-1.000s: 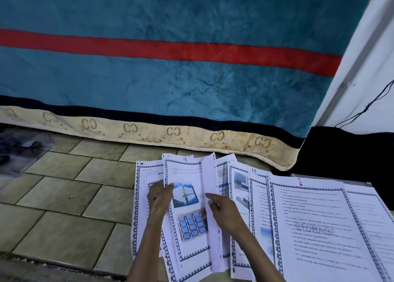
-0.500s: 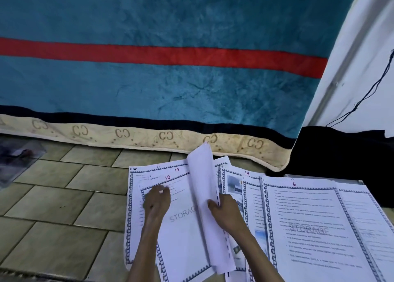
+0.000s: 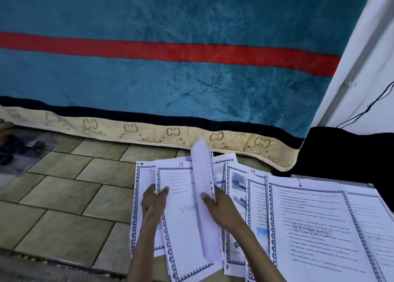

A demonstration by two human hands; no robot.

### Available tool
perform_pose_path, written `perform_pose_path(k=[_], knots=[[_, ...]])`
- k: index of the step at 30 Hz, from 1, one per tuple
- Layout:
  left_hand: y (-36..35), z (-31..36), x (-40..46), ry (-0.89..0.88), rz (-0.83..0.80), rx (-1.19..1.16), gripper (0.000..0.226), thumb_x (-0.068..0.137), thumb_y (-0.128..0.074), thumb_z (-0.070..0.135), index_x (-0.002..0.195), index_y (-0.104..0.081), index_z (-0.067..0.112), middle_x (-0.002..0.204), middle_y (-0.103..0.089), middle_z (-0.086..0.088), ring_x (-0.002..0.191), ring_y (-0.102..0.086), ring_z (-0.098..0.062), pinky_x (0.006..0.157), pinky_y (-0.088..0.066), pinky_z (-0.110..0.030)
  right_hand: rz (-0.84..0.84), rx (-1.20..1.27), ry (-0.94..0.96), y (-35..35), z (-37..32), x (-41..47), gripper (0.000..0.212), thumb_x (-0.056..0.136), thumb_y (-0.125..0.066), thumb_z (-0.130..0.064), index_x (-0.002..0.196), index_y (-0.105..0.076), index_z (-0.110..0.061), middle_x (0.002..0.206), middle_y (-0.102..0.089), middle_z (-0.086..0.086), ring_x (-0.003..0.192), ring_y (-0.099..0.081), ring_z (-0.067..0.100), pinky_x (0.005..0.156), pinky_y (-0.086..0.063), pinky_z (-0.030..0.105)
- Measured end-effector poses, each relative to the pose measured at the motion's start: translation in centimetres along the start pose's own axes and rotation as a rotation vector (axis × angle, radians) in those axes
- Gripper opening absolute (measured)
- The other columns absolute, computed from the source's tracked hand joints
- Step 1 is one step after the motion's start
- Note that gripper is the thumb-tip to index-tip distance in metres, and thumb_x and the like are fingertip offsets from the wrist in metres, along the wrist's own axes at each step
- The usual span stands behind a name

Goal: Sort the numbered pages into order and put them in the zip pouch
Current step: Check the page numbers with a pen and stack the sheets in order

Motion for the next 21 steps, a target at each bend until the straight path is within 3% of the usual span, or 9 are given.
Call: perform_pose_path(k=[2,4,6,9,11,13,15,19,21], knots=[[0.9,1.0,-0.3,-0.015,0.078,-0.028,0.052,0.090,-0.059,0.017,0.135,-0.042,-0.004,0.139,-0.047,-0.021,0.128,-0.046,-0.034,0.106,-0.037,-0.037,-0.122,0.035,-0.006,-1.2,-0.4,-0.5,0.063,0.092,-0.031,-0.057,0.148,-0.014,-0.033,0.142,-0.035,-0.019,0.135,-0.035,0.009,0.098,-0.030,0.019],[2.1,2.2,-0.6,-0.056,0.143,-0.027,0.052,0.092,-0.056,0.017,0.136,-0.041,-0.006,0.138,-0.047,-0.024,0.128,-0.046,-0.035,0.104,-0.037,-0.035,-0.151,-0.070,-0.042,-2.2,0.1,-0.7,0.067,0.087,-0.019,-0.067,0.144,0.009,-0.046,0.146,-0.040,-0.009,0.131,-0.043,0.019,0.091,-0.037,0.031],[3.0,3.1,-0.9,-0.093,0.172,-0.024,0.045,0.093,-0.053,0.019,0.131,-0.048,-0.004,0.133,-0.053,-0.022,0.122,-0.052,-0.034,0.100,-0.041,-0.035,-0.124,-0.250,-0.032,-3.0,1.1,-0.3,0.067,0.087,-0.016,-0.069,0.143,0.014,-0.047,0.130,-0.056,0.003,0.114,-0.055,0.027,0.078,-0.040,0.034],[4.4,4.9,-2.4,-0.185,0.232,0.002,0.029,0.094,-0.051,0.017,0.113,-0.061,-0.002,0.114,-0.065,-0.014,0.098,-0.061,-0.026,0.083,-0.045,-0.029,-0.132,-0.462,0.053,-3.9,1.9,0.6,0.058,0.097,-0.024,-0.050,0.148,-0.019,-0.021,0.128,-0.055,0.014,0.120,-0.048,0.030,0.096,-0.039,0.039],[5.2,6.6,-3.8,-0.239,0.275,0.005,0.026,0.094,-0.051,0.017,0.106,-0.064,-0.001,0.106,-0.068,-0.013,0.090,-0.062,-0.027,0.077,-0.045,-0.029,-0.131,-0.526,0.098,-4.1,2.0,1.0,0.043,0.100,-0.030,-0.027,0.133,-0.045,-0.005,0.133,-0.052,0.017,0.123,-0.045,0.030,0.108,-0.030,0.035],[6.1,8.6,-5.6,-0.280,0.335,0.038,0.026,0.094,-0.050,0.020,0.104,-0.065,0.001,0.103,-0.068,-0.018,0.086,-0.062,-0.031,0.077,-0.049,-0.033,-0.114,-0.481,0.097,-3.8,1.9,1.2,0.031,0.096,-0.032,-0.015,0.105,-0.057,0.001,0.118,-0.059,0.021,0.110,-0.053,0.032,0.100,-0.035,0.031],[7.3,11.1,-7.8,-0.351,0.436,0.066,0.027,0.094,-0.050,0.024,0.105,-0.066,0.005,0.101,-0.068,-0.020,0.087,-0.063,-0.035,0.079,-0.051,-0.036,-0.121,-0.424,0.066,-3.5,1.7,1.2,0.027,0.092,-0.031,-0.016,0.083,-0.053,-0.003,0.104,-0.062,0.025,0.099,-0.058,0.036,0.087,-0.041,0.031],[8.8,16.7,-12.6,-0.616,0.474,0.010,0.026,0.093,-0.049,0.028,0.107,-0.067,0.017,0.092,-0.067,-0.003,0.081,-0.059,-0.024,0.075,-0.042,-0.029,-0.065,-0.217,0.066,-1.9,1.3,0.8,0.030,0.092,-0.040,-0.007,0.106,-0.064,0.004,0.119,-0.063,0.022,0.109,-0.058,0.034,0.095,-0.043,0.034],[8.7,18.6,-14.3,-0.732,0.451,-0.012,0.025,0.092,-0.049,0.029,0.103,-0.068,0.018,0.086,-0.064,0.003,0.078,-0.058,-0.020,0.073,-0.041,-0.027,0.071,-0.027,0.036,0.1,1.5,0.3,0.031,0.089,-0.044,-0.002,0.110,-0.066,-0.001,0.117,-0.066,0.014,0.098,-0.064,0.027,0.087,-0.048,0.024]])
Point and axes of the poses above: each hand's wrist, its own x-axis towards the middle knuckle, its own y-axis out of the back of the hand, z = x × y, the point moved 5 cm from there along x, towards the middle knuckle
